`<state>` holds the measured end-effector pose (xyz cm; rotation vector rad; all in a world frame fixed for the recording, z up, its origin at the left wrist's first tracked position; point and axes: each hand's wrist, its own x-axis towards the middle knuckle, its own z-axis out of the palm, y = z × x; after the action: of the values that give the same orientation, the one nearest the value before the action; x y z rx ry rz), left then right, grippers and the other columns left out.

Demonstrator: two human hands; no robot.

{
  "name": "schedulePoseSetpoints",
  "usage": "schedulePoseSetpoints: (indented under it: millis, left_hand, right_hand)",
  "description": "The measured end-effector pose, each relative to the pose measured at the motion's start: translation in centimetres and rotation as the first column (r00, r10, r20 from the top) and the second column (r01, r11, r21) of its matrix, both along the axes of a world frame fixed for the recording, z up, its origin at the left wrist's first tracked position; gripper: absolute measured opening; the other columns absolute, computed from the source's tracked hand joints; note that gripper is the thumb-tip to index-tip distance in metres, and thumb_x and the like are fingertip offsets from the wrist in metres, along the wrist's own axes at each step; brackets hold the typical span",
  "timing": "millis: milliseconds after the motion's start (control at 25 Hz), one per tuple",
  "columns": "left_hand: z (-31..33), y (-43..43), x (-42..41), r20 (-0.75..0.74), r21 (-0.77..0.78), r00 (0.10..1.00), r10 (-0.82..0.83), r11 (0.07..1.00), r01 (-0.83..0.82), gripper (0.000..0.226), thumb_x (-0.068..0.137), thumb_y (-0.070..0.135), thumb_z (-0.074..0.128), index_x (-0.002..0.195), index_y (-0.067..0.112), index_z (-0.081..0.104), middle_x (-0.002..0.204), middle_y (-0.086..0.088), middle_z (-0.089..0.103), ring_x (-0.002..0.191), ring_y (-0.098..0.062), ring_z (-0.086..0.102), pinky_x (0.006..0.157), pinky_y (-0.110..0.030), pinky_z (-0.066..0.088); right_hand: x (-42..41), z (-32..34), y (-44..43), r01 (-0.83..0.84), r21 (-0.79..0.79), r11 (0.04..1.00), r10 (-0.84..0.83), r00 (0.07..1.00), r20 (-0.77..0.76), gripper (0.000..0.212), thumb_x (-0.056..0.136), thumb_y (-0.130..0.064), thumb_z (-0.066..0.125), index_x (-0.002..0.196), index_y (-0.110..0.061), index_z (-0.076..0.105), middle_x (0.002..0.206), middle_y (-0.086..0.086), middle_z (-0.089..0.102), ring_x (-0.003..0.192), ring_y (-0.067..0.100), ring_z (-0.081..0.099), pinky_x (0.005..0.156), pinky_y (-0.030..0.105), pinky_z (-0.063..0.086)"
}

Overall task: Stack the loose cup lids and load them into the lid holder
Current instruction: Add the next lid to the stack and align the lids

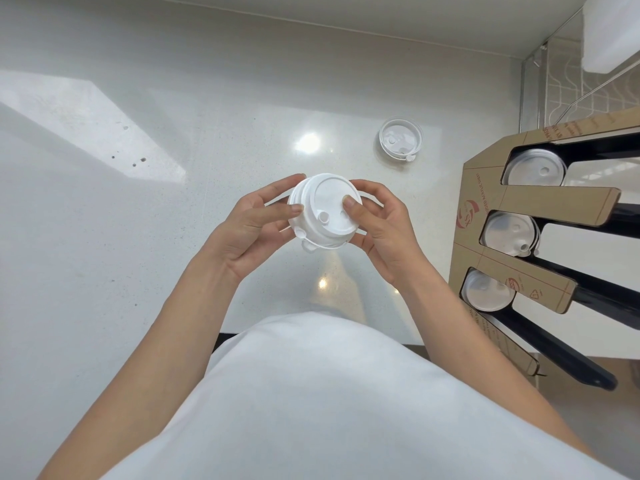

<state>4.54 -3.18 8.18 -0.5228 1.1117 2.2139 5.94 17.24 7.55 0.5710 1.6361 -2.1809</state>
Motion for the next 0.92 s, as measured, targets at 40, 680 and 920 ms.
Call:
schedulePoseSetpoints:
  millis: [40,680,920]
  left_hand:
    - [0.15,0.12,0.02,0.002,-0.019,1.0,0.001,1.0,-0.001,0.051,0.082,0.001,0.067,0.133,0.007,0.06,0.117,-0.01,0.07,0.102,-0.023,0.069,0.086,-0.032,0.058]
    - [0.53,0.53,0.07,-0.03,-0.099,0.998,0.056,0.993,-0.059,0.045,0.087,-0.005,0.065,0.13,0.01,0.061,0.12,-0.016,0.066,0.112,-0.03,0.066,0.098,-0.039,0.056]
    - [0.73,0.63,0.15,-0.065,-0.105,0.998,0.014,0.994,-0.021,0.051,0.085,-0.007,0.065,0.133,0.011,0.059,0.104,-0.008,0.074,0.104,-0.026,0.069,0.092,-0.036,0.058]
  right_hand:
    - [-0.05,0.06,0.1,-0.007,0.015,1.0,0.007,1.0,-0.007,0.027,0.091,-0.011,0.069,0.118,-0.015,0.063,0.097,0.0,0.073,0.085,0.015,0.067,0.068,0.035,0.057]
    - [-0.33,0.57,0.04,-0.009,-0.048,0.999,0.007,0.999,-0.042,0.039,0.091,-0.004,0.066,0.129,-0.011,0.06,0.109,0.009,0.069,0.094,0.016,0.068,0.082,0.031,0.056]
    - [-0.33,0.55,-0.02,0.053,0.03,0.998,-0.05,0.997,-0.067,0.027,0.091,-0.006,0.069,0.116,-0.014,0.066,0.097,0.007,0.074,0.089,0.019,0.069,0.085,0.042,0.056]
